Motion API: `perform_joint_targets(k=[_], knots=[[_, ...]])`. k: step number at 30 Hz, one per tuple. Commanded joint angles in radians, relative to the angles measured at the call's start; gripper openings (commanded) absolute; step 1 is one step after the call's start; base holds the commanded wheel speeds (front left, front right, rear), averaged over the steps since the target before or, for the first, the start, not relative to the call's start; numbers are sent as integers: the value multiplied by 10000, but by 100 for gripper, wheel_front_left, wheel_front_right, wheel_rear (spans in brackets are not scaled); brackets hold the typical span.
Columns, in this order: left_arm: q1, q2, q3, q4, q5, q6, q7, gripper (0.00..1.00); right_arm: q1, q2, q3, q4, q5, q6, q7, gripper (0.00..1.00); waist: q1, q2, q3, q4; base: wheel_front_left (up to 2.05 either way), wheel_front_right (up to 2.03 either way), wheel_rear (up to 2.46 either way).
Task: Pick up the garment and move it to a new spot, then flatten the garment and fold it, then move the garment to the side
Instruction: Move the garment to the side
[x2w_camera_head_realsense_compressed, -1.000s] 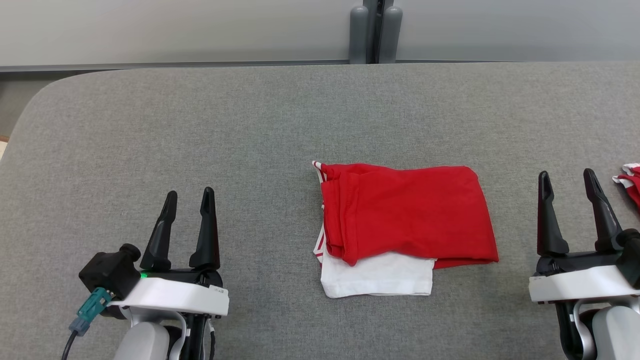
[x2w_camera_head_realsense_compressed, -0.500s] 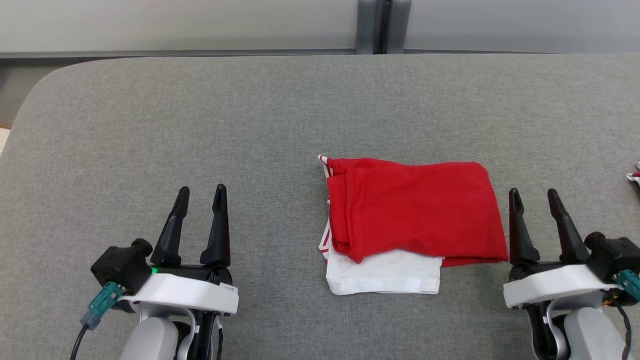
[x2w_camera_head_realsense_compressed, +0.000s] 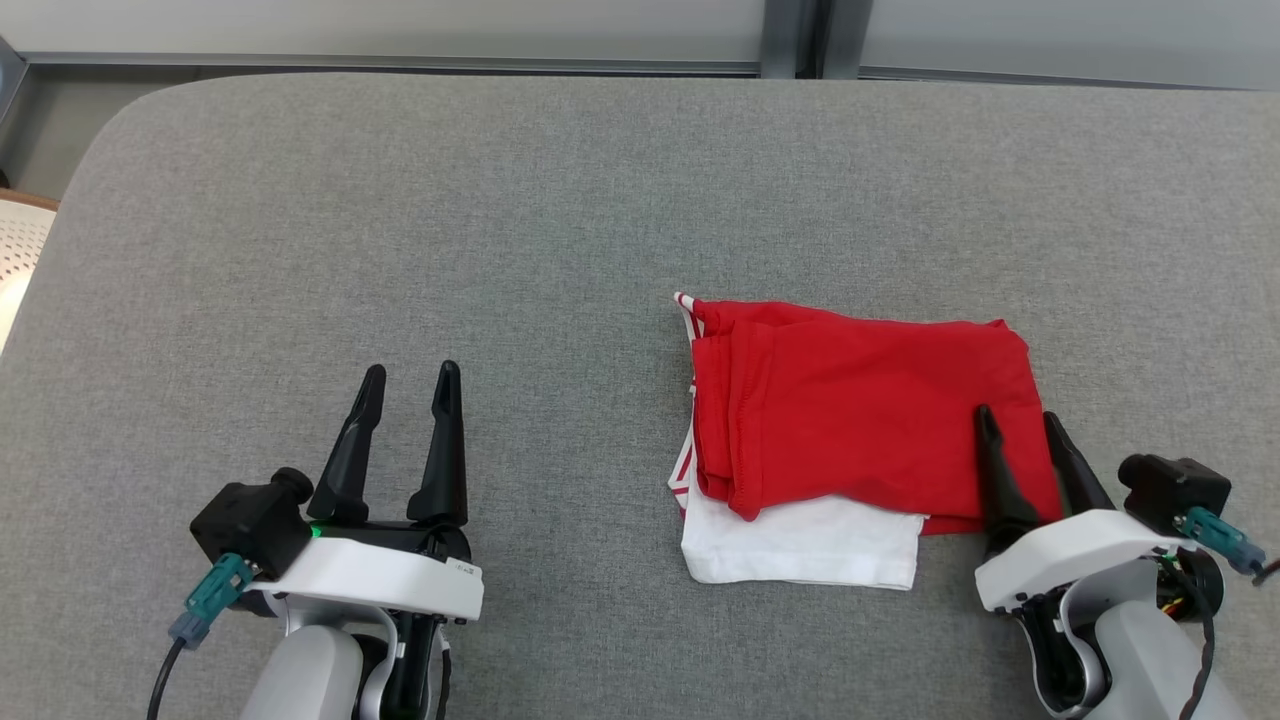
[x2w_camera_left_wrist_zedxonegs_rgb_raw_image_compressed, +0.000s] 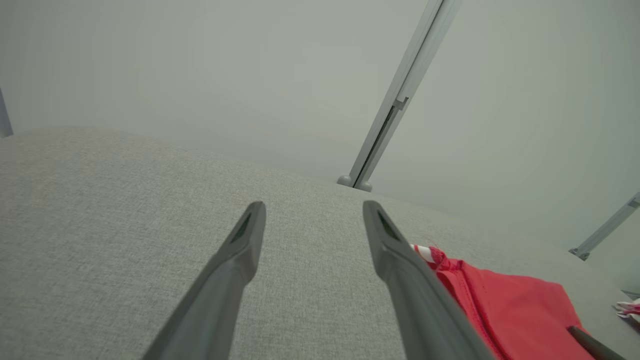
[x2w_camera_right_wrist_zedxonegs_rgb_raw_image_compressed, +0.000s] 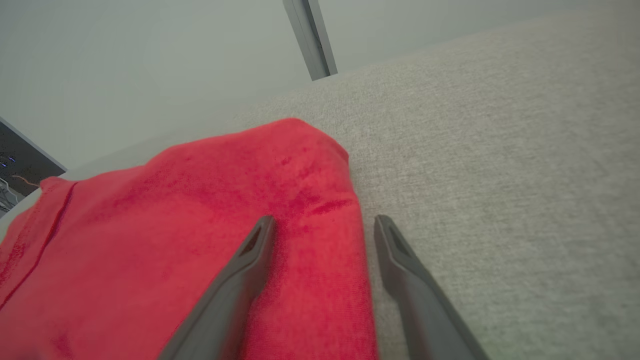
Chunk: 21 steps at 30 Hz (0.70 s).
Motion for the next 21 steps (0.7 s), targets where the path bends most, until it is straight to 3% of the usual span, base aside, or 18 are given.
perform_joint_targets(k=[1, 2, 3, 7, 13, 21], knots=[[-138, 40, -14, 8, -25, 46, -44, 100, -94, -60, 91, 290, 155, -1, 139, 100, 0, 0, 21, 19, 0, 0, 0], [-137, 40, -27, 6, -24, 45, -44, 100, -134, -79, 189, 434, 187, 1, 182, 14, 0, 0, 36, 25, 0, 0, 0], [-150, 40, -36, -1, -23, 60, -44, 100, -193, -120, 275, 523, 189, 1, 150, 0, 0, 0, 55, 24, 0, 0, 0], [-211, 35, -122, 27, 34, 52, -44, 100, -505, -429, 484, 683, -173, -3, -209, 0, 0, 0, 98, -82, 0, 0, 0], [-286, 41, -457, 54, 113, -10, -44, 100, -945, -1043, 801, 203, -1610, -3, -533, 0, 0, 0, 132, -640, 0, 0, 0], [-743, 41, -875, 48, 516, -135, -44, 100, -1530, -2654, 1531, -1273, -3053, -3, -548, 0, 0, 0, 487, -1982, 0, 0, 0]])
